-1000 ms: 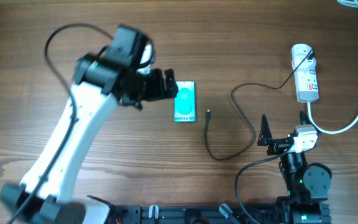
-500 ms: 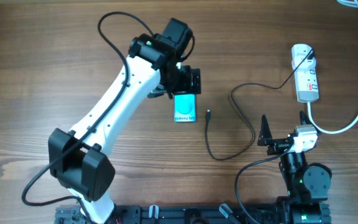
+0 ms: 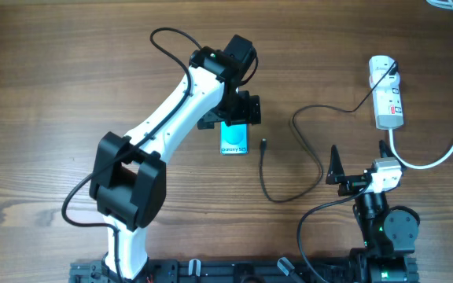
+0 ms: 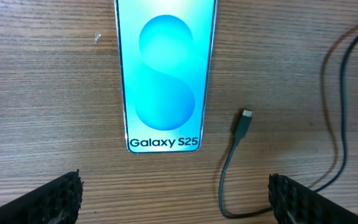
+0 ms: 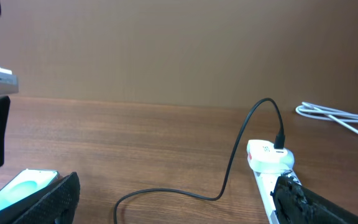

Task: Plug charger to phone and switch on socket
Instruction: 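Move the left gripper forward over the Galaxy S25 phone, then lower the left gripper and close it on the phone's bottom edge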

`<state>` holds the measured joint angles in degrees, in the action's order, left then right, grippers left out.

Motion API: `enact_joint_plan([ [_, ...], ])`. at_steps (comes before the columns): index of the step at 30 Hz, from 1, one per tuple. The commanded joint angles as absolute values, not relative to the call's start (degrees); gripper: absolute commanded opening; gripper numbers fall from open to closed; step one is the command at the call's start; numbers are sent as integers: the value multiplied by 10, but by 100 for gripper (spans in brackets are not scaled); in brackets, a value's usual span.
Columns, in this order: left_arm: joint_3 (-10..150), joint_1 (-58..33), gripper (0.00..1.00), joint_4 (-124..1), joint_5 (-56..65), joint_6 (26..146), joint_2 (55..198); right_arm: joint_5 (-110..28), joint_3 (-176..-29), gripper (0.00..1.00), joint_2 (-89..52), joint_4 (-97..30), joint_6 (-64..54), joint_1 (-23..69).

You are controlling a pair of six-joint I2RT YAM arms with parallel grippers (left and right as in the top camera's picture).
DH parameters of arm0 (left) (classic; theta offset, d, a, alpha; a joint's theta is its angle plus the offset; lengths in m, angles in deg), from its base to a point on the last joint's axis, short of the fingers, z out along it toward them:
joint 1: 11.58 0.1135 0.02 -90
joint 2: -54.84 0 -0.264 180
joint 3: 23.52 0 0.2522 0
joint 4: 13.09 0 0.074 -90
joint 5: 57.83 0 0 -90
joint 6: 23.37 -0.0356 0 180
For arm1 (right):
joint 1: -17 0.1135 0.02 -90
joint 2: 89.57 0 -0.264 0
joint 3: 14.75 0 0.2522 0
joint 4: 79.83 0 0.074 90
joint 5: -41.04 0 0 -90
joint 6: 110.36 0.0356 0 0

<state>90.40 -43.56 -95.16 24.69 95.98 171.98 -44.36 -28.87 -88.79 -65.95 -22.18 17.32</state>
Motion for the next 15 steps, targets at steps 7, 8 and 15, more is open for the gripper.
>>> enact_joint_plan([
  [7,913,-440,100,-932,252,971,1761,-451,-288,100,-893,-661,-223,171],
  [8,913,-440,100,-932,252,971,1761,-451,-288,100,-893,-661,-223,171],
  [15,895,-451,100,-894,252,971,1765,-451,-288,100,-893,-661,-223,171],
])
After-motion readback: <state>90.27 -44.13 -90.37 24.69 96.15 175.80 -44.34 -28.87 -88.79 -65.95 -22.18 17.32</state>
